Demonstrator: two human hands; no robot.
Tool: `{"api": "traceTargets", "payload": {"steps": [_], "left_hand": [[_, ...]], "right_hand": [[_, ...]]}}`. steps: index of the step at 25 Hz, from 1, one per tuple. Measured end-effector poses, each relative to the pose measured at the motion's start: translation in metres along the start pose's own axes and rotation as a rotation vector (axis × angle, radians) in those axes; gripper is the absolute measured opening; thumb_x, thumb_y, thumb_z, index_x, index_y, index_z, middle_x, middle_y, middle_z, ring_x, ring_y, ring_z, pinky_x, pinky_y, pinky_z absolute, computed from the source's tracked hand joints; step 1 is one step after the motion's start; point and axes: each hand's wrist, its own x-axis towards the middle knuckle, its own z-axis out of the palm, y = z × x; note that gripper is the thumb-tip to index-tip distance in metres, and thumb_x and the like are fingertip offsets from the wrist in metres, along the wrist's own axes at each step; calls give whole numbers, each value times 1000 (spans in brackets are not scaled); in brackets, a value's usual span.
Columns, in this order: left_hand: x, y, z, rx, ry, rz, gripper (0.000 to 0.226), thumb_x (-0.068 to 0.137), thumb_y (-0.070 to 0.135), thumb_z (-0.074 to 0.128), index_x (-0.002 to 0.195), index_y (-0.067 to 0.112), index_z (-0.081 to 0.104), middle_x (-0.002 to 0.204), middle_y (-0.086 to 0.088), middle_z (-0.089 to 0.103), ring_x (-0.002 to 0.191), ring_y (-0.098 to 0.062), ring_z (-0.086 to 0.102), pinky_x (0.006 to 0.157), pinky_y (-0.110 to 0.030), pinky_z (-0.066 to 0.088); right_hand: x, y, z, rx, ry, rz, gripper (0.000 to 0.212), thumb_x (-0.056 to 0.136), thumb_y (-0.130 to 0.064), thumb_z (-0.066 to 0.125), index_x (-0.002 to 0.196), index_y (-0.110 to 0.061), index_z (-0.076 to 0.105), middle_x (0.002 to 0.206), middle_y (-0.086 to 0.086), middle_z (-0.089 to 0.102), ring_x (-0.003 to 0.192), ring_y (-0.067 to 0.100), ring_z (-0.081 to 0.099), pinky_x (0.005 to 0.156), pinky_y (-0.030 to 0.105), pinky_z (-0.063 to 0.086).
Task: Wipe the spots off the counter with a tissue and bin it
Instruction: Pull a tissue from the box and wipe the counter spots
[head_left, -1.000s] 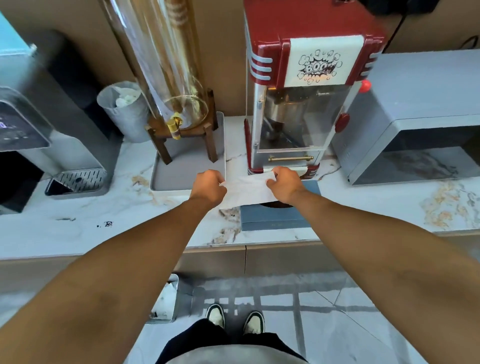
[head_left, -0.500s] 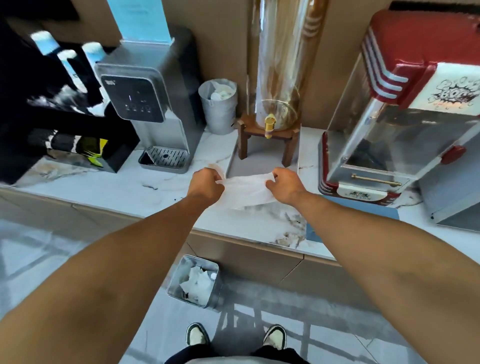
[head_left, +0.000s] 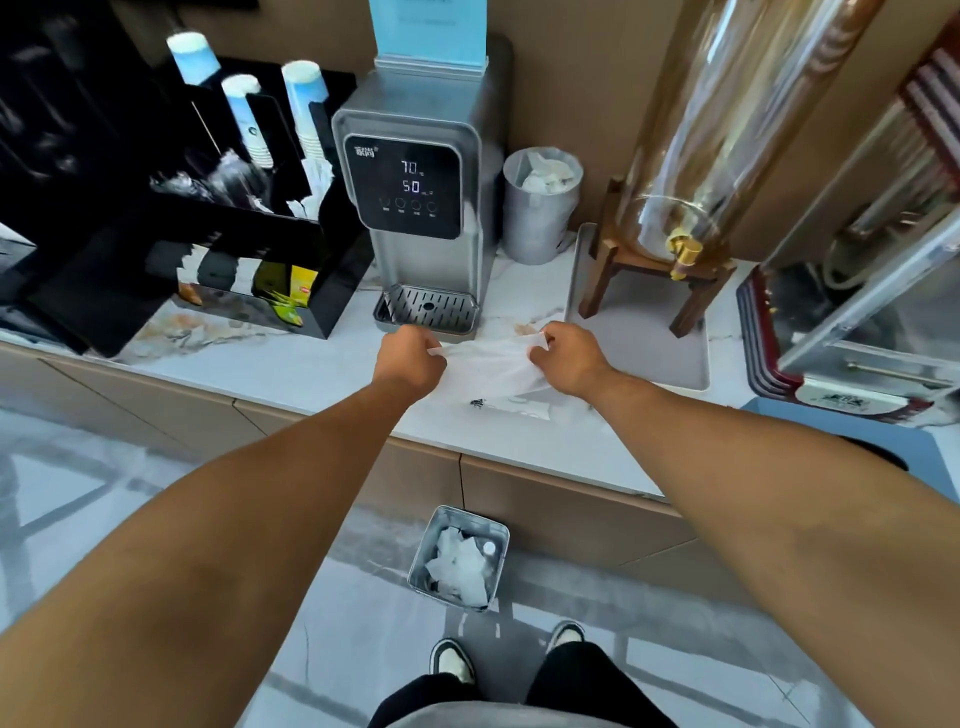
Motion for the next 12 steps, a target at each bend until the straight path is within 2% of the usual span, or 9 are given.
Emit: {"api": "traceTargets", "payload": {"steps": [2, 5, 7, 10, 12], "left_hand": [[14, -6, -3, 5, -1, -6, 16, 82, 5, 56, 86, 6, 71, 77, -14, 67, 77, -31, 61, 62, -31, 47], [41, -10, -1, -10, 9, -26, 17, 81, 3, 55, 85, 7, 71, 71, -8, 64, 76, -28, 63, 61, -28, 49], [57, -8, 4, 5, 10, -24, 18, 80, 0, 54, 81, 5, 72, 66, -3, 61, 75, -25, 64, 59, -30, 53], [83, -5, 18, 33, -9, -63, 19, 79, 0, 53, 79, 6, 71, 72, -12, 68, 72, -31, 65, 59, -37, 59], [97, -9, 27, 59, -28, -84, 19, 80, 2, 53, 80, 7, 71, 77, -14, 70, 69, -31, 65, 57, -35, 58]], "right_hand": [[10, -5, 7, 16, 2, 14, 32, 90, -21, 61, 64, -23, 42, 69, -4, 49, 76, 22, 49, 67, 25, 34], [34, -3, 13, 25, -13, 48, 23, 88, -20, 60, 70, -11, 50, 72, 2, 53, 75, 25, 51, 64, 29, 37], [54, 2, 19, 19, -31, 46, 20, 88, -20, 58, 72, -11, 50, 75, 3, 55, 76, 24, 51, 65, 28, 35], [84, 14, 31, 31, -75, 61, 27, 89, -20, 57, 66, -15, 42, 73, 3, 52, 76, 25, 49, 65, 30, 35], [98, 21, 41, 26, -106, 76, 27, 88, -20, 55, 66, -13, 41, 75, 8, 53, 77, 29, 49, 67, 36, 39]]}}
